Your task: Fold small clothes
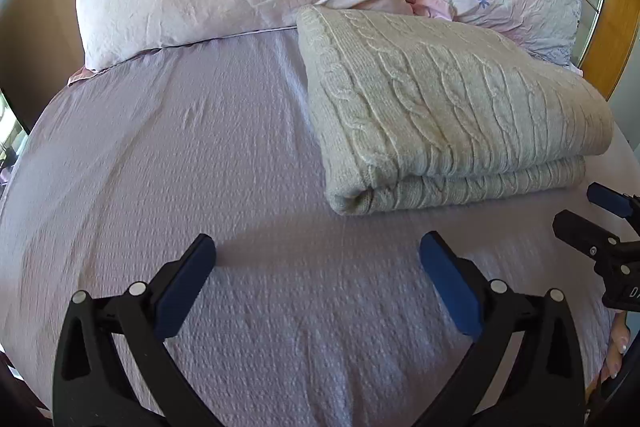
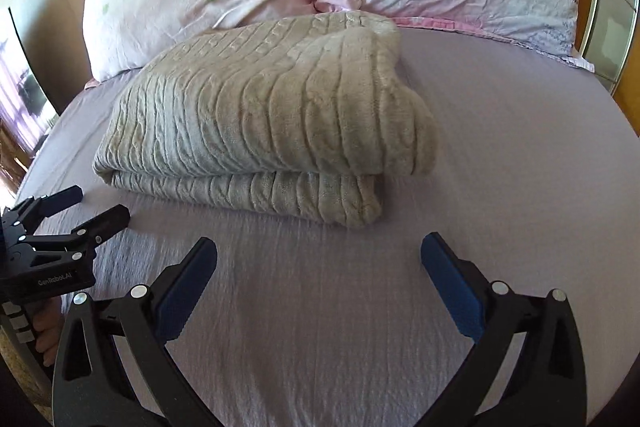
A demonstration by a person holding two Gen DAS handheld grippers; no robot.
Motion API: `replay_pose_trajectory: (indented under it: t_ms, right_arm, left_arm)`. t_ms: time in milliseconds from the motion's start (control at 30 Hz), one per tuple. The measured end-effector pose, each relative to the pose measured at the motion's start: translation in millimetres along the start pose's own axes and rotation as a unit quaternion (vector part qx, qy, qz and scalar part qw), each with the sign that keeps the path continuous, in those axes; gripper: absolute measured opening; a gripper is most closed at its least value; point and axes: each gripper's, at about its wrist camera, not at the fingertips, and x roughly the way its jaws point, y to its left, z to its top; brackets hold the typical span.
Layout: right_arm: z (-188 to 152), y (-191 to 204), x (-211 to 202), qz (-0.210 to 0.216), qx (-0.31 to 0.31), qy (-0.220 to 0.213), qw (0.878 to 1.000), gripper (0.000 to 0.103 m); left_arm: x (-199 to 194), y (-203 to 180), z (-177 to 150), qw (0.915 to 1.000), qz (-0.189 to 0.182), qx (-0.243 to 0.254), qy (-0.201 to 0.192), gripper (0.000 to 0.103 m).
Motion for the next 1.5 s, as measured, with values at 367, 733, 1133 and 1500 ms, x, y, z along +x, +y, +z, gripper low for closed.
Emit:
replay_pose_trajectory:
  t_ms: [367,733,1133,1500]
  right_arm:
    - [0,12,6,-0.041,-0.035,0.018,0.998,0.102]
    - [0,12,7,-0.041,-0.035,0.018,0.998,0.102]
    - [0,12,6,-0.041,-0.035,0.018,0.998,0.102]
    - [0,12,6,-0.041,-0.035,0.018,0.998,0.102]
  left_arm:
    - [-1,-1,0,1.0,-0.002,0.001,0.0,0.101]
    - [-1,-2,0,1.0,-0.001,0.0,0.0,0.101]
    - [0,-2,-1,1.0,-0.001,0.0,0.0,0.101]
    - [0,-2,-1,1.0,-0.001,0.0,0.0,0.101]
